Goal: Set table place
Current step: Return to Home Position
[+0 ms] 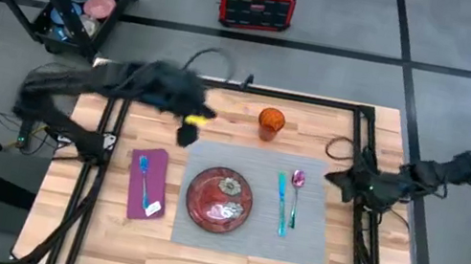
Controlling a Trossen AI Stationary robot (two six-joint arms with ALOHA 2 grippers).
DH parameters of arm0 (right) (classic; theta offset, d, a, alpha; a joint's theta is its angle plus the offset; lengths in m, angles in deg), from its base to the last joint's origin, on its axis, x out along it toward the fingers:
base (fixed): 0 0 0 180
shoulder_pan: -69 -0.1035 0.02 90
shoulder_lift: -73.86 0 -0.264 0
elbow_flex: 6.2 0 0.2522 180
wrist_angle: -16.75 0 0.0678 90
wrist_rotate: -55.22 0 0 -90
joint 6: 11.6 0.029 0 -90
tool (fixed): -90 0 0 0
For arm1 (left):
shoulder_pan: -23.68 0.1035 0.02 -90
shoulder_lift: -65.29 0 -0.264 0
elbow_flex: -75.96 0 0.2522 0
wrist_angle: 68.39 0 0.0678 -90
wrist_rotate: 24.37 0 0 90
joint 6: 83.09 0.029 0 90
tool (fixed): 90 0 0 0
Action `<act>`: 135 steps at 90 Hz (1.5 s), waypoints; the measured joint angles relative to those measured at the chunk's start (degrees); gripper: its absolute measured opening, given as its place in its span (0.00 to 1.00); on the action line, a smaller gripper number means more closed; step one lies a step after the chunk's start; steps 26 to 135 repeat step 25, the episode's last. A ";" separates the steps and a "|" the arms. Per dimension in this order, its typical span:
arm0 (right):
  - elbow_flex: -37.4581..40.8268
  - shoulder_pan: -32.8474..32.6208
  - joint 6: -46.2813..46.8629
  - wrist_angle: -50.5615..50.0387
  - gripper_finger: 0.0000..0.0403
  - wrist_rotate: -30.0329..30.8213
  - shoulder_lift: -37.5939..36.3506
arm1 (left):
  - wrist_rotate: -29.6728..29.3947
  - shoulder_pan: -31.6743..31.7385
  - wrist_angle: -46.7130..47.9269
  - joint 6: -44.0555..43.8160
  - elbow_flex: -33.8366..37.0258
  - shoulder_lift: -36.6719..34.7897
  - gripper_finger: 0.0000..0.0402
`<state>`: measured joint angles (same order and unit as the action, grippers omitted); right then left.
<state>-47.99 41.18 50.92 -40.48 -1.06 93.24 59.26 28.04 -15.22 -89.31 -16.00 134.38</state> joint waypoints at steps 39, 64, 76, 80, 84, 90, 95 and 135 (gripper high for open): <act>20.90 -13.86 1.18 34.62 0.13 20.84 -1.47 | -8.51 -9.70 -34.67 -21.27 46.26 -26.17 0.00; 20.90 -13.86 1.18 34.62 0.13 20.84 -1.47 | -8.51 -9.70 -34.67 -21.27 46.26 -26.17 0.00; 20.90 -13.86 1.18 34.62 0.13 20.84 -1.47 | -8.51 -9.70 -34.67 -21.27 46.26 -26.17 0.00; 20.90 -13.86 1.18 34.62 0.13 20.84 -1.47 | -8.51 -9.70 -34.67 -21.27 46.26 -26.17 0.00; 20.90 -13.86 1.18 34.62 0.13 20.84 -1.47 | -8.51 -9.70 -34.67 -21.27 46.26 -26.17 0.00; 20.90 -13.86 1.18 34.62 0.13 20.84 -1.47 | -8.51 -9.70 -34.67 -21.27 46.26 -26.17 0.00; 20.90 -13.86 1.18 34.62 0.13 20.84 -1.47 | -8.51 -9.70 -34.67 -21.27 46.26 -26.17 0.00; 20.90 -13.86 1.18 34.62 0.13 20.84 -1.47 | -8.51 -9.70 -34.67 -21.27 46.26 -26.17 0.00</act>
